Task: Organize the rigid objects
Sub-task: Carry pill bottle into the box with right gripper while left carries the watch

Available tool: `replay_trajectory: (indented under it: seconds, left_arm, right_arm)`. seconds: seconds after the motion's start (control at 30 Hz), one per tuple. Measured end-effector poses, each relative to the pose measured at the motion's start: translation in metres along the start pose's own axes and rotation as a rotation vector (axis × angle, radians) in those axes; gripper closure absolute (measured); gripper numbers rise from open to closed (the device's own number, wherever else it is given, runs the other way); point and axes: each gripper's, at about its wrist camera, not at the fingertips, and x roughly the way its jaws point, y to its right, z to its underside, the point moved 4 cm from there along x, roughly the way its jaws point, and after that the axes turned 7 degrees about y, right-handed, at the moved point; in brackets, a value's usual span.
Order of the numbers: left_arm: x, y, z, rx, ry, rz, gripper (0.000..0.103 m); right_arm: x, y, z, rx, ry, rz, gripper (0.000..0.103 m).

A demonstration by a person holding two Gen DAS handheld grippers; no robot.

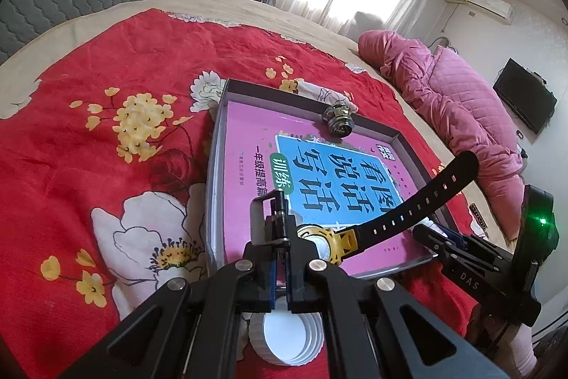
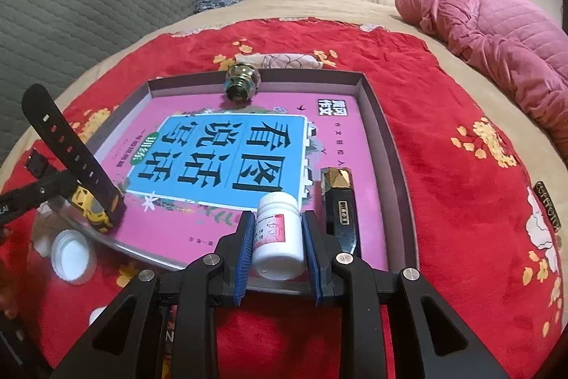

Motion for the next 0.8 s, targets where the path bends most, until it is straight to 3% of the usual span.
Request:
replay_trajectory:
  seconds: [0.8]
  left_arm:
    - [-0.0003, -0.0001, 0.0013, 0.002, -0.004, -0.004, 0.099]
  right_arm:
    - [-0.0015, 0.0043, -0.0012, 0.025, -0.035, -0.014, 0.075]
